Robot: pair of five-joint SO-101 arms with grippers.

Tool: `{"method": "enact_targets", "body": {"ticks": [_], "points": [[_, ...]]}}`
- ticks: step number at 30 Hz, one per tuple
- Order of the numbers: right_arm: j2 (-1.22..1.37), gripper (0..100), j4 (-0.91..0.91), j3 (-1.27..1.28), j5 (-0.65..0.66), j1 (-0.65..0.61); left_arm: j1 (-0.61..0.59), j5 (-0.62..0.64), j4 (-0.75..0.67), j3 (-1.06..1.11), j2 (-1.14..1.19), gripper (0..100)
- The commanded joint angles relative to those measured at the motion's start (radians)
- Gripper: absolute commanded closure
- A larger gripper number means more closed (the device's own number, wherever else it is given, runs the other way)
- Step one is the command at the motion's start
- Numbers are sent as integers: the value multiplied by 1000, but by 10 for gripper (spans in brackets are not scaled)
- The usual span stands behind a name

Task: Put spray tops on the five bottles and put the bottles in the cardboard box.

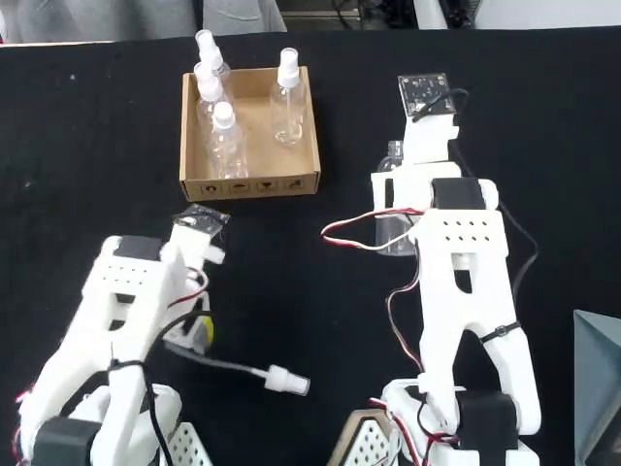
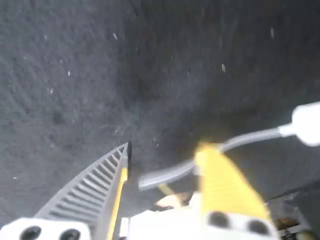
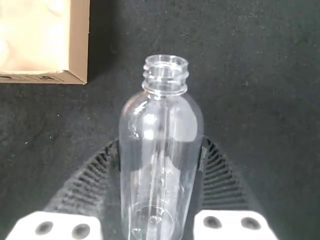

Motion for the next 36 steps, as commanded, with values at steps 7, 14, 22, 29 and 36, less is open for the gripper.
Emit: {"method": "enact_targets", "body": {"ticks": [7,14,22,29,36], "points": [[-62,900,-20,-8,-6,32,-65,-230,160,-171,-92,687],[-62,900,-18,-10,-6,35,116,-233,170,-191,-92,735],[-62,900,-18,-13,-6,40,335,-230,110,-188,-92,777],[-62,900,-18,-13,-6,71,466,-230,78,-171,-91,777],[-62,900,-20,-15,-6,74,608,-203,66,-170,-80,775]]}}
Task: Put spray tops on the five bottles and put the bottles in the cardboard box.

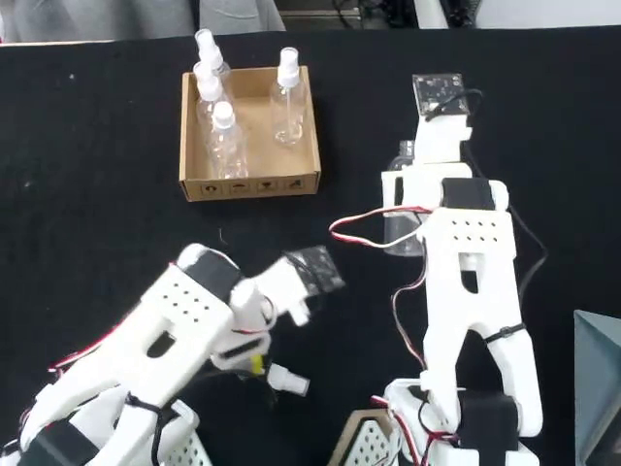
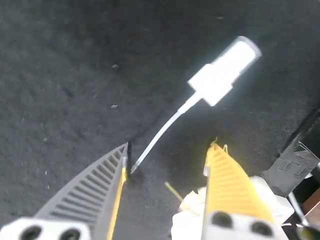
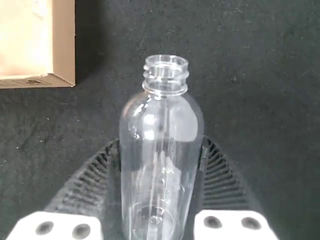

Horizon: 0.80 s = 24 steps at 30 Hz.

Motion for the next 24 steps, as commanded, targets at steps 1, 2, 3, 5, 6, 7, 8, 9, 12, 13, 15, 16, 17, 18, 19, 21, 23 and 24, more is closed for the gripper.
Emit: {"method": "enact_targets", "body": {"ticks": [1,2,3,5,6,7,8,9,12,13,15,16,17,18,19,21,23,24], "points": [[-64,900,-20,-15,-6,31,96,37,-32,-35,-21,775],[-64,900,-20,-15,-6,31,113,51,-52,-33,-21,776],[-64,900,-20,-15,-6,35,130,58,-66,-33,-21,776],[-64,900,-21,-15,-15,51,162,63,-91,-21,-21,776],[-64,900,-25,-16,-34,61,180,63,-107,-8,-21,776],[-64,900,-26,-16,-51,74,194,63,-120,4,-21,777],[-64,900,-25,-22,-61,84,205,63,-132,15,-21,777],[-64,900,-20,-28,-71,91,211,64,-146,27,-21,777],[-64,900,-20,-33,-80,104,216,64,-195,58,-21,777],[-64,900,-20,-33,-84,104,216,64,-210,64,-21,777],[-64,900,-20,-33,-83,104,219,64,-241,79,-21,777],[-64,900,-20,-33,-83,104,226,64,-258,88,-21,777],[-64,900,-20,-33,-83,104,234,66,-275,97,-21,777],[-64,900,-20,-33,-83,104,246,80,-293,108,-21,777],[-64,900,-20,-33,-83,104,262,100,-313,119,-21,777],[-64,900,-20,-33,-83,104,291,123,-350,139,-21,777],[-64,900,-21,-33,-80,104,317,123,-374,156,-21,777],[-64,900,-21,-33,-80,104,323,123,-387,163,-21,777]]}}
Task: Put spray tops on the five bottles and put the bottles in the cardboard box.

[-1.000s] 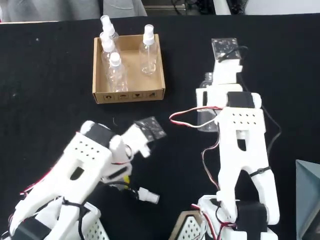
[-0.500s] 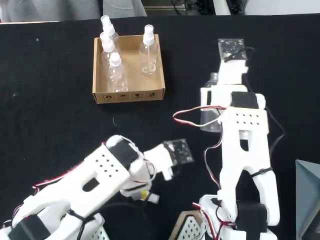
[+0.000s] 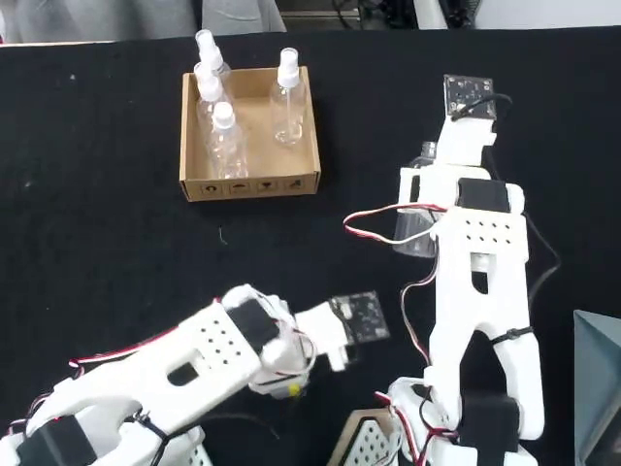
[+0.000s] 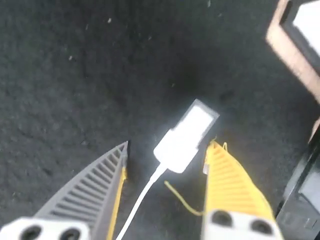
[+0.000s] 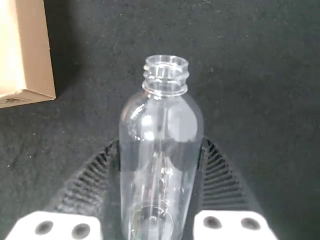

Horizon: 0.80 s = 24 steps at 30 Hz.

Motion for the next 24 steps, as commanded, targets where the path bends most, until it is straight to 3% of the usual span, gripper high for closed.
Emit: {"method": "enact_targets", "body": {"ticks": [1,24], "points": [[-62,900,-21,-33,-6,32,53,18,-64,18,-21,777],[-62,900,-26,-30,-2,32,53,23,-206,114,-20,777]]}}
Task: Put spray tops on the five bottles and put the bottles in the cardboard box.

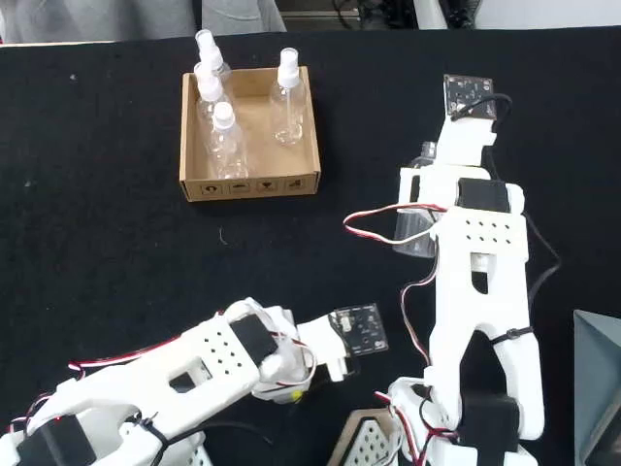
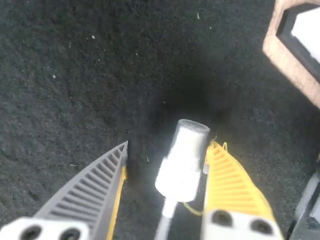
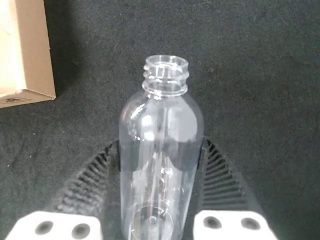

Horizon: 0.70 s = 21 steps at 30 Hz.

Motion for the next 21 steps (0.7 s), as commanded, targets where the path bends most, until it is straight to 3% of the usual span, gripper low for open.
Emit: {"method": "enact_targets", "body": {"ticks": [1,10,15,21], "points": [[-62,900,-26,-30,-2,32,15,9,-23,-7,-20,777],[-61,900,-26,-30,-2,31,15,8,-21,38,-18,783],[-56,900,-26,-30,-2,29,15,8,-25,31,-18,896],[-56,900,-28,-30,-2,29,7,9,-14,25,-20,905]]}}
